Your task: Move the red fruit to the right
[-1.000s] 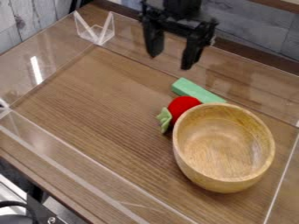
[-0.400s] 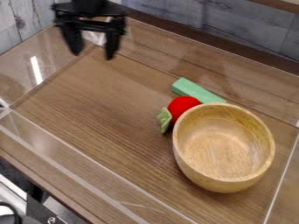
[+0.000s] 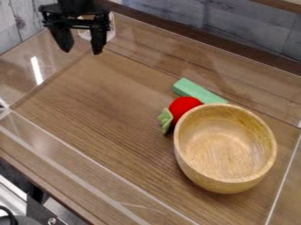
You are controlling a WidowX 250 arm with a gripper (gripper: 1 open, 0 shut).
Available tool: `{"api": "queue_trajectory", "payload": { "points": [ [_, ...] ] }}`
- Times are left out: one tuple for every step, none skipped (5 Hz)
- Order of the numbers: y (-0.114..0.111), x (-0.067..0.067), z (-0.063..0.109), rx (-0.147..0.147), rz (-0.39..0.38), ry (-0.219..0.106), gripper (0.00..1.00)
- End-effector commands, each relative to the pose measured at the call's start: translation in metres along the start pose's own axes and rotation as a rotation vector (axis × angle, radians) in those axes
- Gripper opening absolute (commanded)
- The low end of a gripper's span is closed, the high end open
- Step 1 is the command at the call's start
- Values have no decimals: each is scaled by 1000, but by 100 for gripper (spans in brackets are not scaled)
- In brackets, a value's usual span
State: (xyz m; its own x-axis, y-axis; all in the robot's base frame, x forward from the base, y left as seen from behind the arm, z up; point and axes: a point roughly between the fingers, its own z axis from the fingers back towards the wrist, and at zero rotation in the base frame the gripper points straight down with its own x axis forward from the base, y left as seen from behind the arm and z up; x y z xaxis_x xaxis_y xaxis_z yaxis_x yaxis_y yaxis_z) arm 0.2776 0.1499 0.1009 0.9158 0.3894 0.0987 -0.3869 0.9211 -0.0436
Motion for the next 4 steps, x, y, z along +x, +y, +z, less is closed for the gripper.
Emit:
{"api": "queue_trajectory", "payload": {
  "points": [
    [6, 18, 15, 19, 72, -89, 100],
    [7, 22, 4, 20, 86, -105, 100],
    [9, 25, -5, 16, 85, -122, 100],
    [4, 21, 1, 25, 126, -142, 100]
  ]
}}
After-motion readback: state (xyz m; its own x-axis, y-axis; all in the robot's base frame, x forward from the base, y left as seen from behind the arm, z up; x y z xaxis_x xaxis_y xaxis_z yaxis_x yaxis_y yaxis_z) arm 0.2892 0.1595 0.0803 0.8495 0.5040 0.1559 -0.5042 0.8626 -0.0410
